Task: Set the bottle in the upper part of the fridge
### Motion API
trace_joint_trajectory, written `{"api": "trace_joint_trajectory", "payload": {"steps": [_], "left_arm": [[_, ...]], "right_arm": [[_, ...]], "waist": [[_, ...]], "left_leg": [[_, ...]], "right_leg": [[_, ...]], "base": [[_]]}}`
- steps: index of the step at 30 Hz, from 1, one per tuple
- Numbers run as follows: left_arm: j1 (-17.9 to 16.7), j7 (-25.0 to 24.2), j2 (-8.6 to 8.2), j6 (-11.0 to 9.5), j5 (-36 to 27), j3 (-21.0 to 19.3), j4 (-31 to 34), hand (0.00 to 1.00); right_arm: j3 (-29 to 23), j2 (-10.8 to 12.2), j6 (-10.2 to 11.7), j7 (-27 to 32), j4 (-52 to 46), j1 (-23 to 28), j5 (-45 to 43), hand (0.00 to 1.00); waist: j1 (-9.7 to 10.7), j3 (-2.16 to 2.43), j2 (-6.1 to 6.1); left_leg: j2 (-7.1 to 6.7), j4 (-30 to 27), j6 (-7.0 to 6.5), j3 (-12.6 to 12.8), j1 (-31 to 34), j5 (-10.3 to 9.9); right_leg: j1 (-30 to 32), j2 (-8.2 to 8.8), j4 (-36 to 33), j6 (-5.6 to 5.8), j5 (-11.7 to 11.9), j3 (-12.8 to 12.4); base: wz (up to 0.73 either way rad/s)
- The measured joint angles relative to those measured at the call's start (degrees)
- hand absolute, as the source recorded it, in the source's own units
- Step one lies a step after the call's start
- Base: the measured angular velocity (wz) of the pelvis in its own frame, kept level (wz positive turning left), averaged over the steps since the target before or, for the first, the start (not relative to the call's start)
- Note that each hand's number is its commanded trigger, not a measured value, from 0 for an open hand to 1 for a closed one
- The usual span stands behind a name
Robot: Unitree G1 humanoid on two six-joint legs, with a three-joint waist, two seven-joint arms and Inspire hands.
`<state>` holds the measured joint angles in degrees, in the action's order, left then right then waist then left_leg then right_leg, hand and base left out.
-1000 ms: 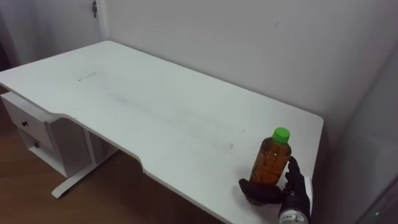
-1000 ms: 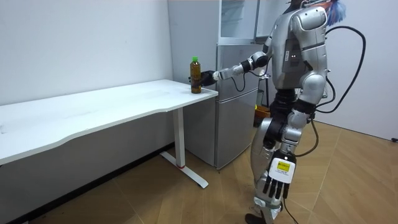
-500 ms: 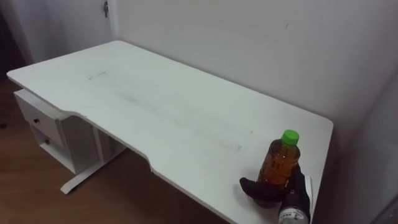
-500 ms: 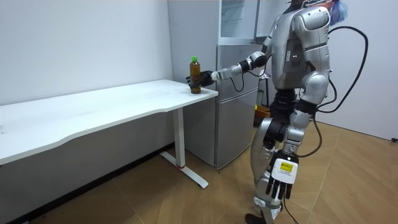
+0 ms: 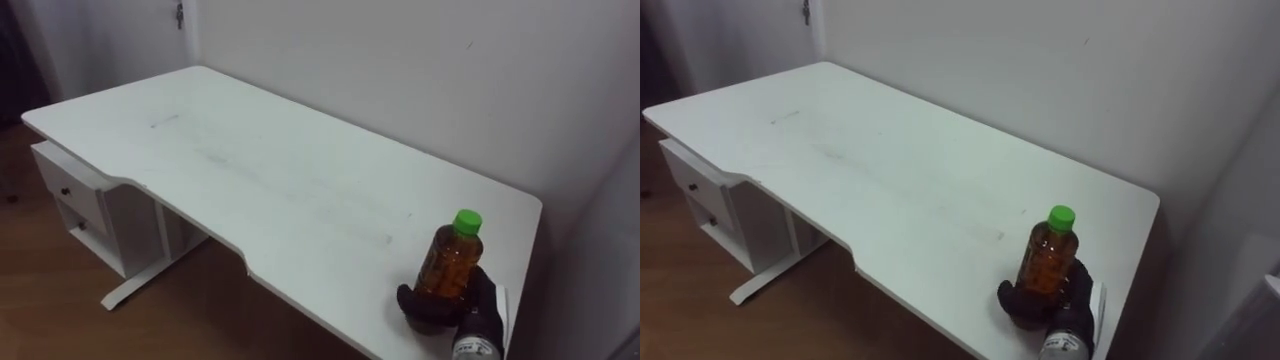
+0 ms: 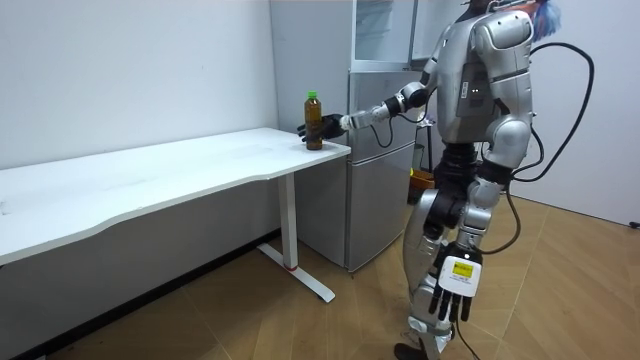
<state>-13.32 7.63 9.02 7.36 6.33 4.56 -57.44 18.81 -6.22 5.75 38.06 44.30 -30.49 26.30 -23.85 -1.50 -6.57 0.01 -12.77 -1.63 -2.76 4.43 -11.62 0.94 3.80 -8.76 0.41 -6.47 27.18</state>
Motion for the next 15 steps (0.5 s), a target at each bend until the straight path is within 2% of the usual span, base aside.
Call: {"api": "trace_joint_trajectory", "payload": {"steps": [5, 12, 15], "left_arm": [[0.0, -1.0, 0.02, 0.0, 0.0, 0.1, 0.0, 0.00], [0.0, -1.0, 0.65, -0.5, 0.0, 0.1, 0.0, 0.00], [-0.3, -0.8, 0.84, -0.6, 0.0, 0.1, 0.0, 0.00]], "right_arm": [[-0.1, -0.8, 0.6, -1.7, 0.9, 0.0, 0.3, 1.00], [0.0, -0.9, 1.1, -4.9, 1.1, 0.0, 0.6, 1.00], [0.0, -1.0, 1.1, -6.9, 0.7, 0.0, 1.4, 1.00]], "waist": [[0.1, -0.24, -0.06], [0.5, -0.25, -0.04], [1.2, -0.06, -0.31]], "left_leg": [[-0.01, 0.1, -0.01, -0.1, 0.1, 0.0], [-0.01, 0.2, -0.01, -0.1, 0.0, 0.0], [-0.03, 0.1, -0.02, 0.0, 0.0, 0.0]], "right_leg": [[0.0, 0.05, 0.0, 0.00, 0.0, 0.5], [0.1, 0.02, 0.0, 0.01, 0.0, 0.5], [0.1, 0.02, 0.0, 0.01, 0.0, -0.1]], "base": [[0.00], [0.00], [-0.02]]}}
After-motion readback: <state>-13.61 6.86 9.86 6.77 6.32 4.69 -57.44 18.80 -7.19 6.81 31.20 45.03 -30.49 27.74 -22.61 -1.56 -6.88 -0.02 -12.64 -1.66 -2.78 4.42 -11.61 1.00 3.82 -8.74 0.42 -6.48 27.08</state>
